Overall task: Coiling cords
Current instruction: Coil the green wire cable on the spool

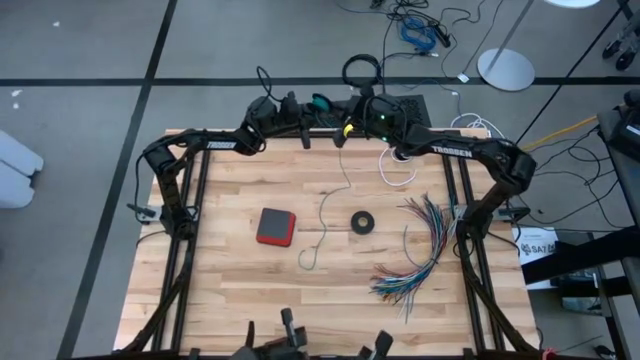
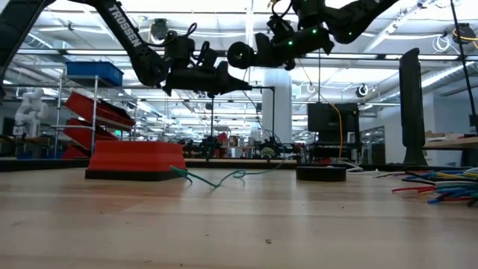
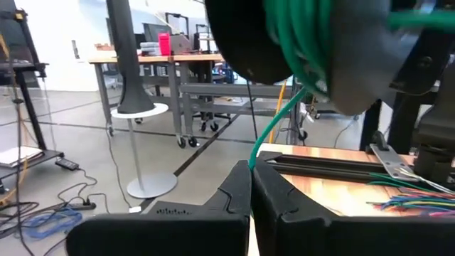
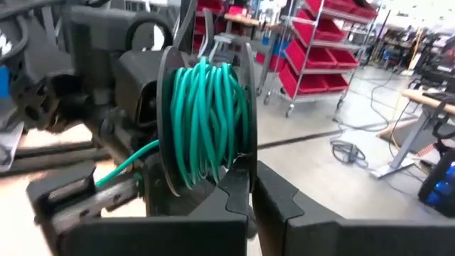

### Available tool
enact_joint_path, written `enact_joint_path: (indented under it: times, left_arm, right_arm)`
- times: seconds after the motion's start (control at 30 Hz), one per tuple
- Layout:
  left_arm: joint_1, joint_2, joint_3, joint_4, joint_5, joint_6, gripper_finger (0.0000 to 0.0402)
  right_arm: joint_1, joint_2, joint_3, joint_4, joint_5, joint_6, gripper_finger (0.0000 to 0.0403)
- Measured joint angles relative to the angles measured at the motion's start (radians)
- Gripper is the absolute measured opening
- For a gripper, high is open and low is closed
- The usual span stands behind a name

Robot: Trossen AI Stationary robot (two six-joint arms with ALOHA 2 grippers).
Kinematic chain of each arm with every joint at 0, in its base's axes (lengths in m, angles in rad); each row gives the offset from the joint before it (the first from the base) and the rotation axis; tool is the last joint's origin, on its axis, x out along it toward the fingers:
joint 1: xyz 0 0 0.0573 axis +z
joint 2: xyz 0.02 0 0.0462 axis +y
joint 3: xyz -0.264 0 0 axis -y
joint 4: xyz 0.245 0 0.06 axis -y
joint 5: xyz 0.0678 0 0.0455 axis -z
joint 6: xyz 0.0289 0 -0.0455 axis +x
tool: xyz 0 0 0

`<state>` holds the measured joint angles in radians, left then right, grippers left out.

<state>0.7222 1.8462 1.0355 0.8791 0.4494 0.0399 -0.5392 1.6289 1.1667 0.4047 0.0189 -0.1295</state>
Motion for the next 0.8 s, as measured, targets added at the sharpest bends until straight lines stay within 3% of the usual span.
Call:
enact_joint_path:
  times: [0.63,0.8]
  left_arm:
    - [0.000,-0.002,0.000,-0.038,0.035,0.023,0.0000]
    - [0.000,-0.002,0.042,-0.119,0.068,0.026,0.0012]
  right_arm:
    - [0.003,-0.180,0.000,-0.498,-0.024,-0.079,0.0000]
    - [0.002,-0.199,0.000,-0.569,0.002,-0.122,0.0000]
